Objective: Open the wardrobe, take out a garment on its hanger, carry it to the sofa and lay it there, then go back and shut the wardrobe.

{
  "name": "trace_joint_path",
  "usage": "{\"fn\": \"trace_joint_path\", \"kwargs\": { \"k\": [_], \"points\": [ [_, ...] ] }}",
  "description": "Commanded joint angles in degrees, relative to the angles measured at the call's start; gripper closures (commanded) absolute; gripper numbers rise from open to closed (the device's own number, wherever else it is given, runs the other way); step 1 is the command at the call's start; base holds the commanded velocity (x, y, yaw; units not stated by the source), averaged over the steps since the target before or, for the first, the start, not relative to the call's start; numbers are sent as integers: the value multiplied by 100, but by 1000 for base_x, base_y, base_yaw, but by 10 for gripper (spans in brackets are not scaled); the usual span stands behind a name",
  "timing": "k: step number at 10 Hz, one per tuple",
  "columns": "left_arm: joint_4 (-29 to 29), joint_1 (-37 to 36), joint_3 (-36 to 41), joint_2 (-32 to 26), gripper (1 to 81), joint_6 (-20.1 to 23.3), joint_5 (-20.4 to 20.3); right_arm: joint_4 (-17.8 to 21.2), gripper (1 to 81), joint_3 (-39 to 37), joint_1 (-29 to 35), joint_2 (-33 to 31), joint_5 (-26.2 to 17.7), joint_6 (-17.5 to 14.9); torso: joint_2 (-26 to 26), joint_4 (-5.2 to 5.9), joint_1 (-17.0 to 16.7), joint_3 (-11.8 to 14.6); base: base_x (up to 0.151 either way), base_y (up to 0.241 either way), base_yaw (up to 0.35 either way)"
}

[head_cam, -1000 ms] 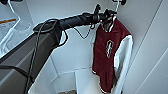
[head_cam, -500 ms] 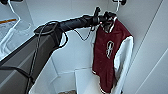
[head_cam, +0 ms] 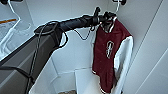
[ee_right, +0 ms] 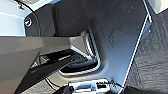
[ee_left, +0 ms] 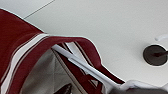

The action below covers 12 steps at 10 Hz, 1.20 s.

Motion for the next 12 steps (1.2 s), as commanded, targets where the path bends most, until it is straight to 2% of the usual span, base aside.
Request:
{"fn": "trace_joint_path", "kwargs": {
  "k": [1,5,6,7,8,10,11,12],
  "points": [
    [-191,-1368,-104,261,10,110,148,-9,10,35,172,62,-341,-5,0,0,0,0,0,0,0],
    [-191,-1333,28,261,10,303,359,0,10,44,190,71,-332,-5,0,0,0,0,0,0,0],
    [-191,-1333,72,261,10,312,351,0,10,44,190,71,-332,-5,0,-152,0,0,0,0,0],
    [-191,-1325,63,261,10,312,342,0,10,53,190,71,-332,-14,0,-547,0,0,0,0,0],
    [-199,-1333,55,261,10,303,324,0,10,44,190,71,-332,-14,0,-59,0,0,0,0,0],
    [-208,-1316,37,261,10,303,307,0,10,62,199,80,-332,-5,0,-297,0,0,0,0,0],
    [-208,-1245,-15,261,10,303,298,0,10,62,199,80,-332,-5,0,-348,0,0,0,0,0],
    [-208,-1158,-86,261,10,312,306,0,10,62,199,71,-332,-5,0,-350,0,0,0,0,0]
  ]
}}
